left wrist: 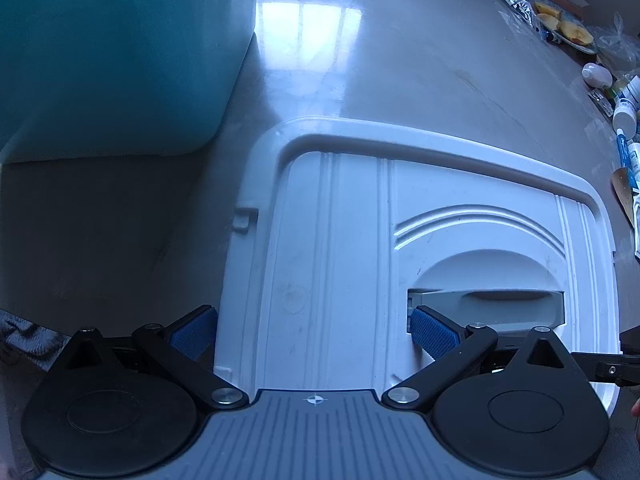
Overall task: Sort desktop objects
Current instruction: 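Lift and tilt the white lid up with both tools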
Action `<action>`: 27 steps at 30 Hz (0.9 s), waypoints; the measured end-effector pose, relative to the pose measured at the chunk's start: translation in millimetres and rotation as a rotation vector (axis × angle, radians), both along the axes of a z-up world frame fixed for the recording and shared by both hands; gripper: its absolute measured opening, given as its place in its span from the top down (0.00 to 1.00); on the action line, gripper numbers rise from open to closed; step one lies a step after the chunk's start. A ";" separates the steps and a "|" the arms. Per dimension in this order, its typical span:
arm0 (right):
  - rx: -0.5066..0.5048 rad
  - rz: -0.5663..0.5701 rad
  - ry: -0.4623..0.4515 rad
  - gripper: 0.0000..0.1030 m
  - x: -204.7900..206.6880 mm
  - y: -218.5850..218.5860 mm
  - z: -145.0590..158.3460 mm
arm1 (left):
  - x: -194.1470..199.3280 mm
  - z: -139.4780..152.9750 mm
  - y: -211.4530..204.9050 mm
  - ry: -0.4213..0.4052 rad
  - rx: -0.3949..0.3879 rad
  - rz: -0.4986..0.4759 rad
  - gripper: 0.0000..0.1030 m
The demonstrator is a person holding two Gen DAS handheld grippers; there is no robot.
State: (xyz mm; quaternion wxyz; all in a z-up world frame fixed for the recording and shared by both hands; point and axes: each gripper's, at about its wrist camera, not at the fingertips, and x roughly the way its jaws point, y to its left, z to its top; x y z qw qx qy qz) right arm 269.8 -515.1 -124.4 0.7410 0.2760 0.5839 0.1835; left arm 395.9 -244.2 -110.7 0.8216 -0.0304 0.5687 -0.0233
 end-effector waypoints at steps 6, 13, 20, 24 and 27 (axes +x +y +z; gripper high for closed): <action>0.040 0.009 0.034 0.13 3.4 -2.9 -6.1 | 5.9 1.3 4.2 -0.012 0.001 0.003 0.00; 0.036 0.013 0.042 0.13 2.7 -6.1 -5.6 | -3.8 5.3 3.9 -0.025 -0.001 0.006 0.00; 0.032 0.014 0.054 0.13 2.8 -9.8 -5.8 | -26.5 15.5 13.9 -0.007 -0.026 0.015 0.00; 0.032 0.015 0.060 0.13 3.0 -7.7 -7.7 | -34.7 26.7 31.2 -0.038 -0.035 -0.055 0.00; 0.030 0.018 0.066 0.13 3.6 -7.9 -8.5 | -46.0 29.9 62.8 -0.006 -0.164 -0.061 0.00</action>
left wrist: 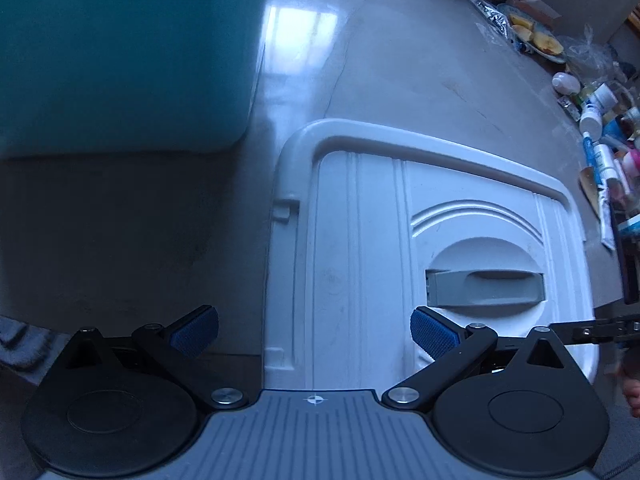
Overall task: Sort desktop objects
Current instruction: 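Lift and tilt the white lid up with both tools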
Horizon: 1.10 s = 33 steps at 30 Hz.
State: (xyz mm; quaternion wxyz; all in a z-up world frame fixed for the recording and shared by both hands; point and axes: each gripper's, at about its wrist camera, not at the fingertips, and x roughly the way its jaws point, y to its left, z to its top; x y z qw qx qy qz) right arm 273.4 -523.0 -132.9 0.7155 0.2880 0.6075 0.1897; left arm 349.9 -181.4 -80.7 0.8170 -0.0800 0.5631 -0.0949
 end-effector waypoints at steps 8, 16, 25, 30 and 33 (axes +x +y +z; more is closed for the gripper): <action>-0.004 0.042 0.007 0.13 6.1 7.6 0.2 | 14.6 -26.3 9.1 0.083 -0.233 -0.079 0.01; -0.011 0.072 0.015 0.13 17.8 14.5 0.5 | -7.6 -25.1 5.4 0.115 -0.194 -0.067 0.01; -0.009 0.103 0.031 0.13 23.9 7.8 0.8 | -0.9 -55.2 10.9 0.170 -0.321 -0.069 0.01; -0.013 0.105 0.034 0.12 25.2 3.0 0.8 | 6.4 -71.9 -10.9 0.194 -0.328 -0.093 0.01; -0.026 0.102 0.032 0.11 25.9 1.6 1.0 | 0.5 -79.3 -18.7 0.197 -0.340 -0.088 0.00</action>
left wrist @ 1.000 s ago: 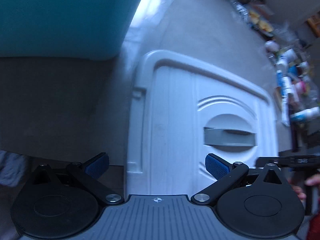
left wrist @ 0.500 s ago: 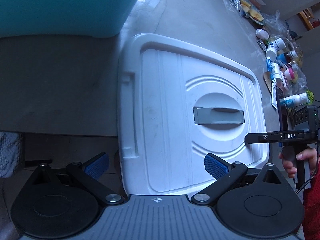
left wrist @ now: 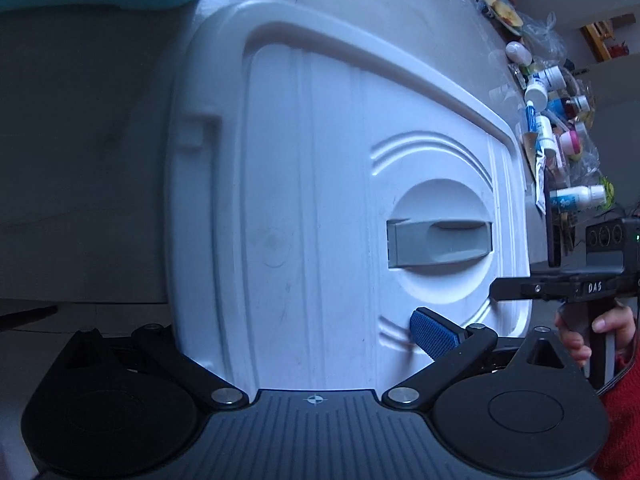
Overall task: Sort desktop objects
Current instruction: 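Lift and tilt the white lid up with both tools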
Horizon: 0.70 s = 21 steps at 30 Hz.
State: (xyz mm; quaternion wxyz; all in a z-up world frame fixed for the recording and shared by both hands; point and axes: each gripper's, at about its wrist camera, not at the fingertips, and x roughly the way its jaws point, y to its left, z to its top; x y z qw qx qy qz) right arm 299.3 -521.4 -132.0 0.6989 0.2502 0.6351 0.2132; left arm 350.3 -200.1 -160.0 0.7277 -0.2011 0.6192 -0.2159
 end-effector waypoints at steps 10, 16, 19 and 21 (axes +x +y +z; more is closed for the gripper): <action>-0.043 -0.004 -0.052 0.09 -6.2 -8.1 13.9 | 3.8 -8.5 -19.3 -0.006 -0.023 0.019 0.00; -0.049 -0.014 -0.076 0.09 -16.3 -14.1 25.3 | 3.8 -1.4 -23.9 -0.030 -0.019 0.013 0.00; -0.050 -0.027 -0.090 0.09 -25.4 -16.4 30.5 | 0.1 3.9 -23.6 -0.044 -0.017 0.012 0.00; -0.050 -0.035 -0.096 0.09 -26.3 -18.2 30.9 | -3.3 7.8 -22.5 -0.052 -0.014 0.011 0.00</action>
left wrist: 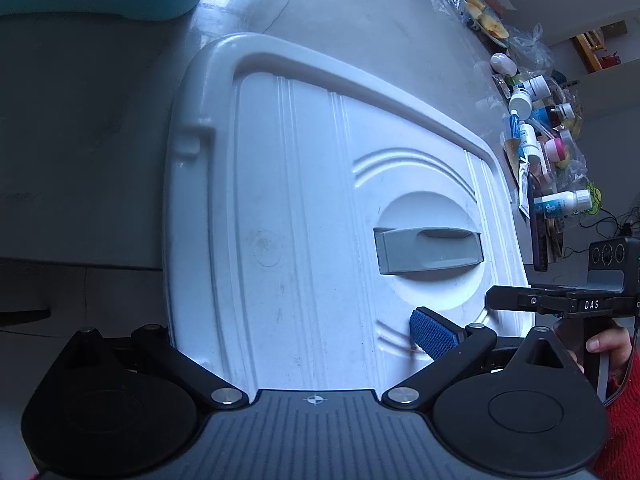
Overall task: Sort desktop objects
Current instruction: 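Lift and tilt the white lid up with both tools, then carry the raised white lid with both tools over the teal bin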
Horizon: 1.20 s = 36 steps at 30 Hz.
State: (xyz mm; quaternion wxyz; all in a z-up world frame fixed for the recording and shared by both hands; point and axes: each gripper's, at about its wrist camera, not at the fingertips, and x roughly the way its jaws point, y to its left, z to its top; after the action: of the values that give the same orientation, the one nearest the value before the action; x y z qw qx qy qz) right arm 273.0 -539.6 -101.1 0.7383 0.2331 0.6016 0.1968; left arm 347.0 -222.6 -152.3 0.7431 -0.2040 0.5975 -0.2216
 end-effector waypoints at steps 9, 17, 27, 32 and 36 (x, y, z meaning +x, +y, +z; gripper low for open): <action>-0.007 -0.018 -0.056 0.09 -22.5 0.0 19.1 | -31.8 19.6 11.2 -0.050 -0.003 -0.009 0.00; -0.012 -0.028 -0.108 0.09 -45.2 10.2 30.2 | -67.0 36.3 20.8 -0.098 -0.004 -0.015 0.00; -0.009 -0.029 -0.138 0.09 -58.4 39.9 31.5 | -109.3 54.4 30.5 -0.121 0.000 -0.003 0.00; 0.005 -0.020 -0.147 0.09 -59.5 64.2 31.1 | -129.8 63.1 39.8 -0.134 0.012 0.011 0.00; 0.006 -0.007 -0.156 0.09 -60.2 81.4 34.5 | -139.9 67.5 52.2 -0.137 0.013 0.032 0.00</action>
State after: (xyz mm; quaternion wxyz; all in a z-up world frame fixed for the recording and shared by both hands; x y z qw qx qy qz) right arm 212.8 -458.2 -66.6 0.7829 0.2216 0.5407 0.2137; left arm 207.1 -170.4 -84.8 0.7870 -0.1929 0.5434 -0.2193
